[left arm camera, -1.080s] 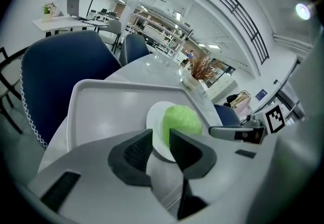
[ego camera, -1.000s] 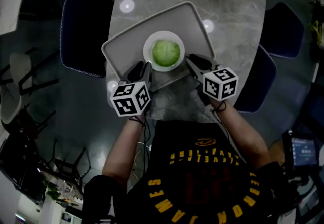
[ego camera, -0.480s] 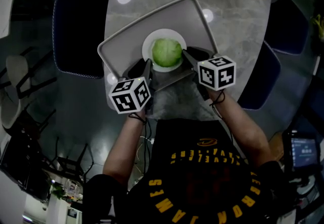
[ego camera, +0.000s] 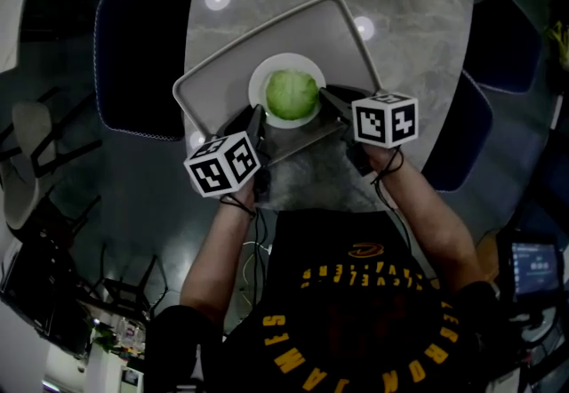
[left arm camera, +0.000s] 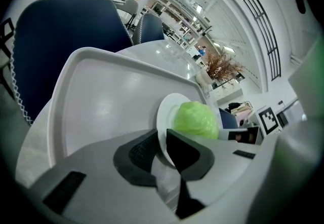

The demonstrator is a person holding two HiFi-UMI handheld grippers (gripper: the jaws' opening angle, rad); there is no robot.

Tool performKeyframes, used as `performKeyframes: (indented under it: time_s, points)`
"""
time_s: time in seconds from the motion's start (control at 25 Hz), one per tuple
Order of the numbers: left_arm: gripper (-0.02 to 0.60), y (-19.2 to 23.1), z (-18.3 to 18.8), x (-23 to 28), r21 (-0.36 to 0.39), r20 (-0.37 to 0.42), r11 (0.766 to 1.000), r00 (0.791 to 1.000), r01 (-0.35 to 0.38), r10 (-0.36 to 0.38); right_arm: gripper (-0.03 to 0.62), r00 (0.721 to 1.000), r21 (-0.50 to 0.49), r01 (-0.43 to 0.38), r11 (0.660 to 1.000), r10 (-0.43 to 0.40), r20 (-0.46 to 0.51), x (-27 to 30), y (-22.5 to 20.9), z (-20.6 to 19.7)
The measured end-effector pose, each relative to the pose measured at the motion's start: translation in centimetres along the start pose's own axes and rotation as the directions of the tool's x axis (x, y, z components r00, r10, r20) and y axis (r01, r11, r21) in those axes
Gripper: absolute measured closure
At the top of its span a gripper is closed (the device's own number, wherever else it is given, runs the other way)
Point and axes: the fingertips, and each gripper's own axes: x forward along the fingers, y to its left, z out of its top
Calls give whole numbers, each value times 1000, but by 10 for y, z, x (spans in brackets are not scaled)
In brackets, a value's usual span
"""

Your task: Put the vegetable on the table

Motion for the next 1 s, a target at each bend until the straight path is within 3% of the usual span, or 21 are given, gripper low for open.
performKeyframes:
  time_s: [0.16, 0.4, 1.0]
  points:
    - [534, 2, -2, 0, -72, -9, 997, 1000, 13, -13, 548, 1000, 40, -14, 999, 14, 3, 0, 2, -6]
    - [534, 3, -5, -2, -89, -9, 996, 1000, 12, -13, 548, 1000, 49, -27, 998, 26, 18, -3, 5, -6]
    - [534, -18, -12, -14, -49, 18, 999, 1000, 14, -13, 551, 994, 39, -57, 998, 52, 101, -29, 8, -6]
